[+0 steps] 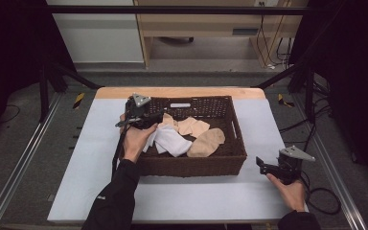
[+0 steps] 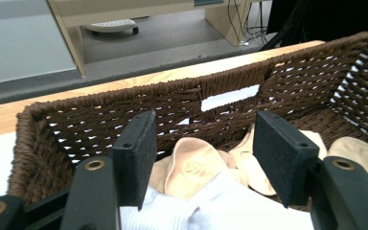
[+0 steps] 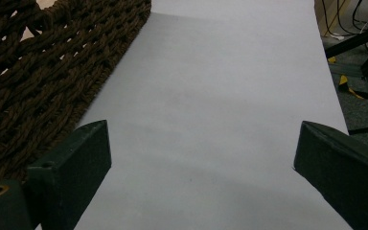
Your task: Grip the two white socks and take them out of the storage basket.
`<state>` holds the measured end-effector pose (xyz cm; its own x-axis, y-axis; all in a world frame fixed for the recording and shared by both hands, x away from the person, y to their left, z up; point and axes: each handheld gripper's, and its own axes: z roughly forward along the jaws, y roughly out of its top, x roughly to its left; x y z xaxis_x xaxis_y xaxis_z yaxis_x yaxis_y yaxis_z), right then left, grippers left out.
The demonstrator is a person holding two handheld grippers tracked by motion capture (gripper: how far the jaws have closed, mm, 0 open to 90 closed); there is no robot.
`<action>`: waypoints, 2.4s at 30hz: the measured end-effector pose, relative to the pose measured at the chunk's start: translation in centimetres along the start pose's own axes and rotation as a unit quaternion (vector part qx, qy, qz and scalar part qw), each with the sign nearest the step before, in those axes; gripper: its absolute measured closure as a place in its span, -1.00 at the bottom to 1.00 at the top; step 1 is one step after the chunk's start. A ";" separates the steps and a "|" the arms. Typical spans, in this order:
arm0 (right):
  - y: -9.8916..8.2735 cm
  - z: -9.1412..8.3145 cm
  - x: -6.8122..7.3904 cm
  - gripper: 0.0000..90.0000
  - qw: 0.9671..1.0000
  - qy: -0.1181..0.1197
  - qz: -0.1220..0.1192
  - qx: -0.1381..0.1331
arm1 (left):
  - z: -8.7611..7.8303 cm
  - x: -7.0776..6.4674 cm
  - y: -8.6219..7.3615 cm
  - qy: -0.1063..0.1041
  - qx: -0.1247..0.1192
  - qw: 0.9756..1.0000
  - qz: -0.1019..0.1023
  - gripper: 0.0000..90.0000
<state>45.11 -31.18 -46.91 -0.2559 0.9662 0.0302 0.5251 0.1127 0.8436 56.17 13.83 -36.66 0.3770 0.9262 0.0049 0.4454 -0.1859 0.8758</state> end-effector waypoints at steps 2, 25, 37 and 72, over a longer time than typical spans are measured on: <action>0.0 0.0 0.0 -0.87 1.000 0.000 0.002 0.001 | 0.5 0.0 -0.2 0.000 0.005 1.000 -0.003 -0.11; 0.0 0.2 0.0 -0.87 1.000 0.000 -0.003 0.004 | 3.8 1.1 -3.7 0.009 0.090 0.996 0.006 -0.09; 0.0 0.2 0.0 -0.87 1.000 0.000 -0.007 0.008 | 4.7 1.0 -4.6 0.018 0.152 0.988 0.016 -0.05; -0.1 0.0 -0.1 -0.85 1.000 0.000 -0.007 0.008 | -1.9 0.6 -1.4 -0.067 -0.065 0.995 -0.038 0.93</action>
<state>45.14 -31.28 -47.00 -0.2636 0.9645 0.0179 0.5337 0.1304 0.8355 54.24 15.31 -36.91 0.4539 0.8828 -0.1208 0.3713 -0.0642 0.9263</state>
